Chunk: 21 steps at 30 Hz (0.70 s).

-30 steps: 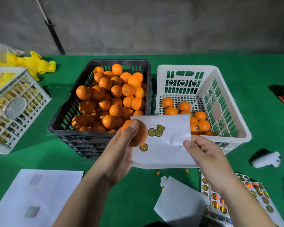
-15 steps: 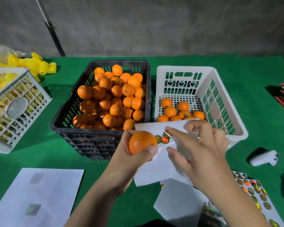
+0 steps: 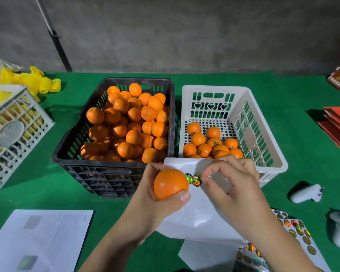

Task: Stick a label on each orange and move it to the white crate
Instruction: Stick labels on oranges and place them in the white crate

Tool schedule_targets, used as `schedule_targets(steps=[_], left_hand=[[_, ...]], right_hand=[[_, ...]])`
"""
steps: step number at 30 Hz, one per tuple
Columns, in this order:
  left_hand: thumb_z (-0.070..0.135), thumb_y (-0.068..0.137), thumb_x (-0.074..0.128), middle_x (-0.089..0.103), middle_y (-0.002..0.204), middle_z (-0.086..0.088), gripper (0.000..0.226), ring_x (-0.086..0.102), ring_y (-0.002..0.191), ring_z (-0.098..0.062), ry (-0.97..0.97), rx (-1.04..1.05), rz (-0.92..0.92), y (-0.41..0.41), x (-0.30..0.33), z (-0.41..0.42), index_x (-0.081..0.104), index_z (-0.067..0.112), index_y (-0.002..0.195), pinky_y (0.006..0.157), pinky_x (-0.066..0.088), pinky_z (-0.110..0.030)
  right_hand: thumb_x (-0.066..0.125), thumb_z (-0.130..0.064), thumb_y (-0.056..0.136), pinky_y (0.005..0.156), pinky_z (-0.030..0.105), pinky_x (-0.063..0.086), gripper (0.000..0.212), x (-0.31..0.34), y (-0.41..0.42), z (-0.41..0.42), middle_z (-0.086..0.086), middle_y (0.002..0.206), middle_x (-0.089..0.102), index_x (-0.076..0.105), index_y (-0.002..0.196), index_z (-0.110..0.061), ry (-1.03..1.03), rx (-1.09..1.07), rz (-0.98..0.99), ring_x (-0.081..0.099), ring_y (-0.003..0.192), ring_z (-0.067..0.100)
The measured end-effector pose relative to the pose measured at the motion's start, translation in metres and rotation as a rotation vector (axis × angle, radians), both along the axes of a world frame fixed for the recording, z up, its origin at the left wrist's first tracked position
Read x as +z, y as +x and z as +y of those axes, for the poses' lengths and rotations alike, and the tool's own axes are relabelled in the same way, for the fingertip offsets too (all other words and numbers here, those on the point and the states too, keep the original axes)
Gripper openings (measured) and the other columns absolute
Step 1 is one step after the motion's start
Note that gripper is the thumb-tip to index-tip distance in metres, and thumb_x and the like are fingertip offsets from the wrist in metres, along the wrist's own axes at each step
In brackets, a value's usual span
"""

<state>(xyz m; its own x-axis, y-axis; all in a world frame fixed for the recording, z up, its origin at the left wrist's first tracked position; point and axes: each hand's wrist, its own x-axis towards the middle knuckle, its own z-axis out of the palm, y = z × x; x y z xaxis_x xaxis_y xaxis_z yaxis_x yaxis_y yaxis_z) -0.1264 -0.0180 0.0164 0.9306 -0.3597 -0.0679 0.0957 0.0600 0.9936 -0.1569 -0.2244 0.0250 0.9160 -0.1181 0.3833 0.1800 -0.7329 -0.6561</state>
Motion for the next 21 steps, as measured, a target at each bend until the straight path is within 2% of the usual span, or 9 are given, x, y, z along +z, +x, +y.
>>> schedule_targets(steps=[3,6,8,10,11,13,16,19,21], left_hand=[[0.042,0.061,0.087,0.071,0.1,0.018,0.05,0.074,0.087,-0.007,-0.018,0.004,0.019,0.0004,0.0028,-0.0008,0.06,0.041,0.103,0.069,0.057,-0.018],[0.039,0.062,0.086,0.073,0.098,0.019,0.047,0.074,0.085,-0.004,-0.053,0.011,0.034,0.001,0.0043,-0.0006,0.061,0.039,0.102,0.066,0.057,-0.015],[0.038,0.062,0.086,0.074,0.098,0.018,0.047,0.075,0.084,-0.004,-0.056,0.013,0.035,0.0008,0.0044,-0.0001,0.062,0.038,0.102,0.066,0.058,-0.016],[0.038,0.062,0.087,0.074,0.099,0.016,0.049,0.075,0.086,-0.007,-0.049,0.012,0.033,0.0002,0.0038,0.0,0.061,0.037,0.103,0.068,0.059,-0.019],[0.039,0.062,0.087,0.073,0.1,0.015,0.05,0.075,0.087,-0.009,-0.038,0.008,0.03,-0.0002,0.0035,0.0,0.061,0.037,0.104,0.069,0.059,-0.02],[0.04,0.061,0.088,0.071,0.101,0.016,0.052,0.074,0.088,-0.008,-0.015,-0.001,0.014,-0.0008,0.0033,-0.0007,0.06,0.038,0.105,0.07,0.058,-0.02],[0.042,0.059,0.088,0.069,0.102,0.018,0.055,0.073,0.088,-0.006,0.004,0.0,0.002,-0.0016,0.0019,-0.0021,0.059,0.039,0.106,0.07,0.057,-0.017],[0.044,0.058,0.087,0.069,0.101,0.018,0.055,0.073,0.087,-0.006,0.012,0.006,0.013,-0.002,0.0001,-0.002,0.059,0.04,0.105,0.069,0.057,-0.017],[0.047,0.058,0.087,0.07,0.102,0.018,0.054,0.073,0.088,-0.006,0.021,0.019,0.014,-0.0014,-0.0009,-0.0008,0.059,0.041,0.104,0.07,0.056,-0.016]], right_hand=[[0.076,-0.035,0.09,0.085,0.047,0.04,0.007,0.0023,0.0,-0.0006,-0.03,0.099,0.06,0.07,0.089,-0.032,0.053,0.013,-0.035,0.043,0.097,0.013],[0.059,-0.051,0.085,0.088,0.034,0.038,0.016,0.0044,-0.0007,-0.0019,-0.026,0.094,0.055,0.067,0.091,-0.039,0.132,-0.017,-0.043,0.048,0.1,0.014],[0.064,-0.05,0.086,0.093,0.026,0.031,0.019,0.0053,0.0,-0.0031,-0.022,0.098,0.06,0.065,0.105,-0.046,0.075,0.007,-0.008,0.05,0.099,0.017],[0.075,-0.047,0.087,0.086,0.033,0.027,0.036,0.0046,0.0016,-0.0036,-0.021,0.1,0.063,0.068,0.122,-0.041,-0.057,0.025,0.029,0.047,0.096,0.017],[0.08,-0.046,0.087,0.081,0.035,0.025,0.036,0.0036,0.0027,-0.0035,-0.021,0.1,0.064,0.072,0.122,-0.038,-0.116,0.02,0.026,0.046,0.096,0.018],[0.088,-0.033,0.084,0.076,0.037,0.022,0.026,0.001,0.0037,-0.0029,-0.019,0.102,0.065,0.078,0.108,-0.035,-0.157,0.008,0.004,0.048,0.095,0.023],[0.087,-0.022,0.086,0.078,0.038,0.026,0.018,-0.0009,0.0023,-0.0041,-0.019,0.097,0.065,0.076,0.092,-0.036,-0.096,-0.004,-0.005,0.047,0.094,0.022],[0.074,-0.028,0.094,0.083,0.038,0.034,0.014,0.001,0.0012,-0.0056,-0.017,0.093,0.063,0.068,0.085,-0.037,0.095,0.027,0.056,0.048,0.097,0.013],[0.067,-0.029,0.095,0.076,0.038,0.04,0.012,0.0054,0.0018,-0.007,-0.01,0.09,0.062,0.066,0.084,-0.034,0.278,0.008,0.086,0.052,0.096,0.016]])
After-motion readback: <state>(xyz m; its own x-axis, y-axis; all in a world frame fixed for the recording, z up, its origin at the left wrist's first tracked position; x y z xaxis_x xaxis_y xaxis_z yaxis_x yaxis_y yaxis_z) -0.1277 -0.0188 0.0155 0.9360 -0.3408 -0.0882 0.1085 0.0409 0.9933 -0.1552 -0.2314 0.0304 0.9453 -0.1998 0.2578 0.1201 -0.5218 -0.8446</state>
